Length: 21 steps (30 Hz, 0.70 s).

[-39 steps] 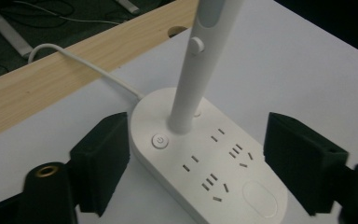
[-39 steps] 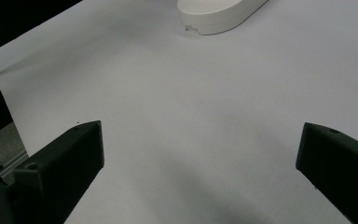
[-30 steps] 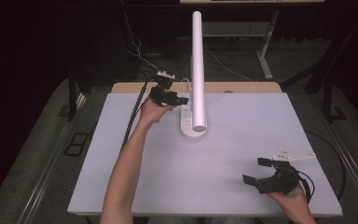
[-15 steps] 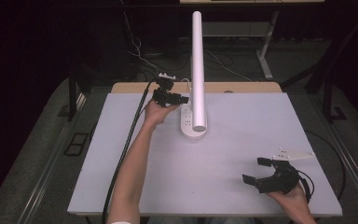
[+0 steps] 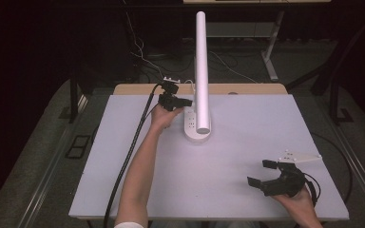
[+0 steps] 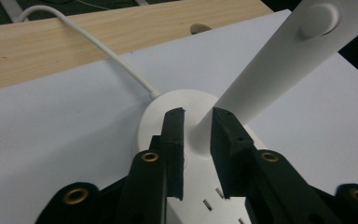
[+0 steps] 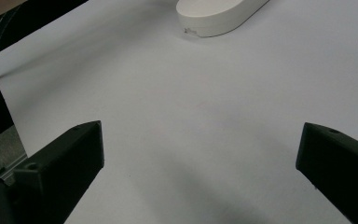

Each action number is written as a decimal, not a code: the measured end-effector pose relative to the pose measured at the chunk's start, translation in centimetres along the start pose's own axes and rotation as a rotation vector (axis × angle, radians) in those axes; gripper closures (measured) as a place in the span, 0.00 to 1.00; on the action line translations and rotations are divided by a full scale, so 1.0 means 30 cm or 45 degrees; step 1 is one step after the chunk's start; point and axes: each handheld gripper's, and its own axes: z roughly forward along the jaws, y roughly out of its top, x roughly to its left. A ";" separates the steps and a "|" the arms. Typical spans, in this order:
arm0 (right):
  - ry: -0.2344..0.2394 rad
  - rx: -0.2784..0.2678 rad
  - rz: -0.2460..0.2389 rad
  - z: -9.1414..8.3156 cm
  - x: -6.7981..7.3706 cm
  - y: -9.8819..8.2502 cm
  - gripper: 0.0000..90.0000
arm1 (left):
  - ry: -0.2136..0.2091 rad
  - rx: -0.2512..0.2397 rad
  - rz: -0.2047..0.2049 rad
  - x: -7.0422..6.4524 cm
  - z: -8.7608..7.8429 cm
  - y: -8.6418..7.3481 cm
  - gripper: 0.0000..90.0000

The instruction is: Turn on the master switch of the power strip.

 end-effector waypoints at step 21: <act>-0.002 0.002 -0.001 0.002 -0.003 0.000 0.00 | 0.069 0.093 0.018 -0.003 0.066 -0.035 1.00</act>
